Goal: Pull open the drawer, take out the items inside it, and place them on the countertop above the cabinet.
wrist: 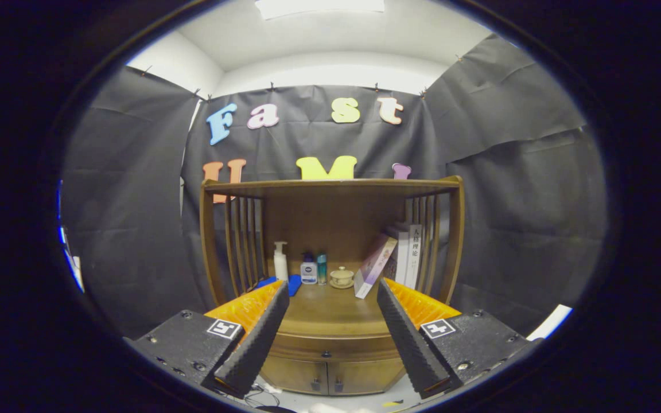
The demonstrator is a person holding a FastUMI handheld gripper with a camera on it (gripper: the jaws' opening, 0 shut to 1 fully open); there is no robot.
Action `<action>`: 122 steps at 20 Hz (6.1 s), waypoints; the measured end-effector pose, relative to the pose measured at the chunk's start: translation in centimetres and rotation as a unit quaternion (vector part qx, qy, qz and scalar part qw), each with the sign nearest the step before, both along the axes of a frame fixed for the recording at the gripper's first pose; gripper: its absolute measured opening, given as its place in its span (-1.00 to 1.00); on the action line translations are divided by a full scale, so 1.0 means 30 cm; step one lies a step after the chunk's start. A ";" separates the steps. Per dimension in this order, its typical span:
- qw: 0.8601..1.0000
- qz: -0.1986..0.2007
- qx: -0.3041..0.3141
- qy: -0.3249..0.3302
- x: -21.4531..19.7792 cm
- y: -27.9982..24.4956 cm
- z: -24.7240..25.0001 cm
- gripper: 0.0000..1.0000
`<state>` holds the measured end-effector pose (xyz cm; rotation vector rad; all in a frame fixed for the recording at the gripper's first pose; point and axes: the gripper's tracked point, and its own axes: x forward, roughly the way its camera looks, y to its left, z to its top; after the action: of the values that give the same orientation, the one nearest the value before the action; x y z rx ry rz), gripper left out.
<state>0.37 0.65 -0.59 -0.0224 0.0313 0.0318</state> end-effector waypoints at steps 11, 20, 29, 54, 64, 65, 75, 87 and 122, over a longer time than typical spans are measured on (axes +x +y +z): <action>1.000 0.004 0.016 -0.025 0.115 -0.017 -0.130 0.97; 0.999 0.003 0.005 -0.032 0.267 -0.018 -0.454 0.97; 1.000 -0.005 -0.003 0.010 0.444 -0.012 -0.854 0.97; 0.994 -0.022 0.010 0.104 0.553 0.021 -1.132 -0.51; 0.994 -0.019 0.005 0.111 0.457 0.019 -1.128 -0.51; 0.994 -0.017 0.004 0.112 0.442 0.018 -1.129 -0.51; 0.993 -0.009 0.008 0.120 0.338 0.019 -1.128 -0.52; 0.991 0.004 -0.003 0.135 0.166 0.013 -1.128 -0.52; 0.998 0.022 0.005 0.060 0.188 -0.163 -0.418 0.99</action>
<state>6.02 -4.25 -13.13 -0.0116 0.1506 0.0776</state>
